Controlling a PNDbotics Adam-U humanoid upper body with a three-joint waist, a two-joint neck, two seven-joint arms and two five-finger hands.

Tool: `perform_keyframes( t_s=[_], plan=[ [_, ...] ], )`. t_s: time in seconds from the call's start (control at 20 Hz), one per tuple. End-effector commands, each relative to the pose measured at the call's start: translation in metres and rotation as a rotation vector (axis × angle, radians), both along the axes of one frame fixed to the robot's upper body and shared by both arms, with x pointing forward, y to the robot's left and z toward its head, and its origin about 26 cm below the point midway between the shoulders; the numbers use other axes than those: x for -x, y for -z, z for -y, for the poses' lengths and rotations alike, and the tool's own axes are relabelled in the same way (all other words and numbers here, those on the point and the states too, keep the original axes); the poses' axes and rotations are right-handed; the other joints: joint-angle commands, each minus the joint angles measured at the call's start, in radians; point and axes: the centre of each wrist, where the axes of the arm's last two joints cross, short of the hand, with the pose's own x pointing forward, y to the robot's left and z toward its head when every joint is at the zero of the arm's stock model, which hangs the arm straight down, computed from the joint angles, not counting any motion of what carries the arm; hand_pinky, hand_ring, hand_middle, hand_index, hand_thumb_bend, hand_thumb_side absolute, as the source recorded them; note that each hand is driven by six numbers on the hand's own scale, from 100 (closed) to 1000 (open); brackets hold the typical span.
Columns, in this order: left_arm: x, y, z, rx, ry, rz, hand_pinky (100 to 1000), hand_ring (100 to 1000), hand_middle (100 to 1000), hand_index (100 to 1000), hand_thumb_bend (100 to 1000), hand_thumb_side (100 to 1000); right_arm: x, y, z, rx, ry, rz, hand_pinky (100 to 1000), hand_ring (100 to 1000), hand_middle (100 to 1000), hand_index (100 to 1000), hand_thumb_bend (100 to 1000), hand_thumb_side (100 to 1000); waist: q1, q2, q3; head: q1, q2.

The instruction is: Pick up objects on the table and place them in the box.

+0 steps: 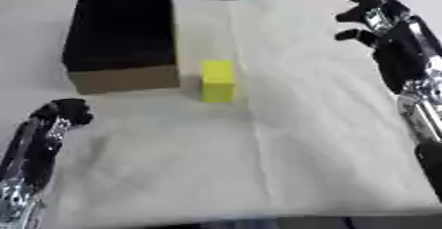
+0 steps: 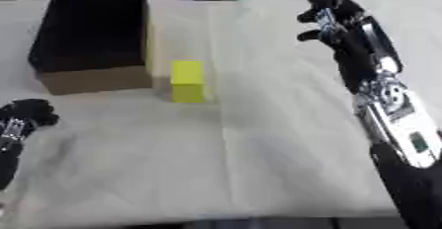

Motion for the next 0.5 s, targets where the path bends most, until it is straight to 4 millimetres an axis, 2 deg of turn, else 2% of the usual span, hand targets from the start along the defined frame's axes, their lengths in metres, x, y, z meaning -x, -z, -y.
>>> perform_keyframes(
  t_s=[0.05, 0.5],
  plan=[
    [-0.0017, -0.0086, -0.0015, -0.004, 0.001, 0.028, 698, 617, 582, 680, 449, 692, 0.0018, -0.0126, 0.0020, 0.023, -0.014, 0.036, 613, 757, 567, 774, 128, 533, -0.002, -0.016, 0.001, -0.003, 0.005],
    [-0.0016, -0.0085, -0.0020, -0.004, -0.002, 0.027, 697, 616, 581, 679, 450, 691, 0.0018, -0.0149, 0.0009, 0.039, -0.026, 0.038, 613, 757, 567, 774, 127, 525, -0.004, -0.017, 0.002, -0.003, 0.005]
  ],
)
